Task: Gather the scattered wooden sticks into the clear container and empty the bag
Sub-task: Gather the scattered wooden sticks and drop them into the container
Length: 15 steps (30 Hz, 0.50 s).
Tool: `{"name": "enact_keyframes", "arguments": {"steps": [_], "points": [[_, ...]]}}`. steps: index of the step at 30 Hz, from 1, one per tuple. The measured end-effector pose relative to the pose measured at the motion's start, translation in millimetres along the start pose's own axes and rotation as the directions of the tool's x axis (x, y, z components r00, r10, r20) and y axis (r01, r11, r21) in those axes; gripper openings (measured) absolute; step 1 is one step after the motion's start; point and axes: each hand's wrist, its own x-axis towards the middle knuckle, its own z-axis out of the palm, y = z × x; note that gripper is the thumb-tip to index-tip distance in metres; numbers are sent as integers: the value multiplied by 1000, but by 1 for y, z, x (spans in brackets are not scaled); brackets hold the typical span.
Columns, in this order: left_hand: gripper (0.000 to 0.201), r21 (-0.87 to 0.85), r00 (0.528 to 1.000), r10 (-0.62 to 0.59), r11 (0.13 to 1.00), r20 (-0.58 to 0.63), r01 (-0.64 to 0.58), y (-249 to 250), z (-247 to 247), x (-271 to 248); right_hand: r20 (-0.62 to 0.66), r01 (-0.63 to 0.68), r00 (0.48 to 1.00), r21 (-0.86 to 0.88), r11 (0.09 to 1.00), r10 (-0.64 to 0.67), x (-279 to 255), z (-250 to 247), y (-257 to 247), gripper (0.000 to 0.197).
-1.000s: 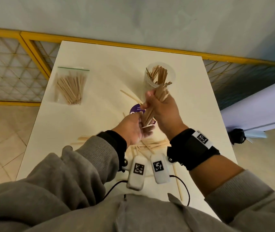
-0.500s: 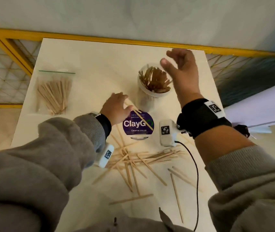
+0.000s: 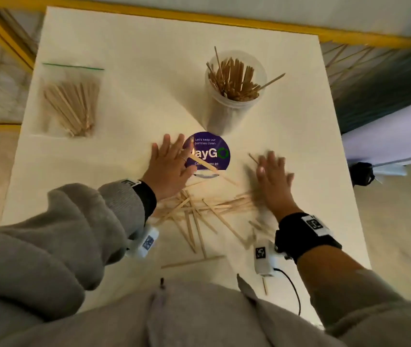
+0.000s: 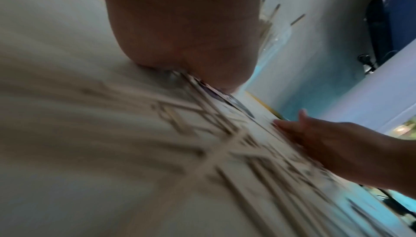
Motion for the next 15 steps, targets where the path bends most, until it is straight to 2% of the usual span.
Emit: {"name": "enact_keyframes", "arguments": {"steps": [2, 5, 7, 9, 10, 12, 13, 15], "points": [[62, -68, 998, -4, 998, 63, 8, 18, 11, -20, 87, 110, 991, -64, 992, -105, -15, 23, -22, 50], [61, -271, 982, 3, 961, 186, 48, 45, 18, -47, 255, 279, 933, -69, 958, -253, -40, 45, -46, 55], [62, -420, 976, 10, 903, 216, 83, 49, 12, -67, 307, 260, 909, 106, 960, -281, -57, 38, -47, 50], [62, -475, 990, 20, 879, 140, 49, 35, 0, -87, 253, 193, 933, 252, 948, -257, -76, 23, -30, 50], [66, -407, 998, 33, 913, 60, -5, 22, -4, -96, 181, 234, 946, 201, 951, -271, -84, 15, -15, 56], [87, -119, 995, 76, 989, -71, -84, -11, -9, -112, 71, 352, 935, -64, 934, -348, -104, 3, 23, 83], [101, 16, 995, 80, 997, -65, -79, -32, -9, -118, 90, 361, 933, -180, 915, -350, -117, -1, 43, 98], [119, 152, 998, -1, 988, 69, -10, -73, -8, -130, 188, 341, 938, -335, 878, -292, -142, -3, 77, 118]]}}
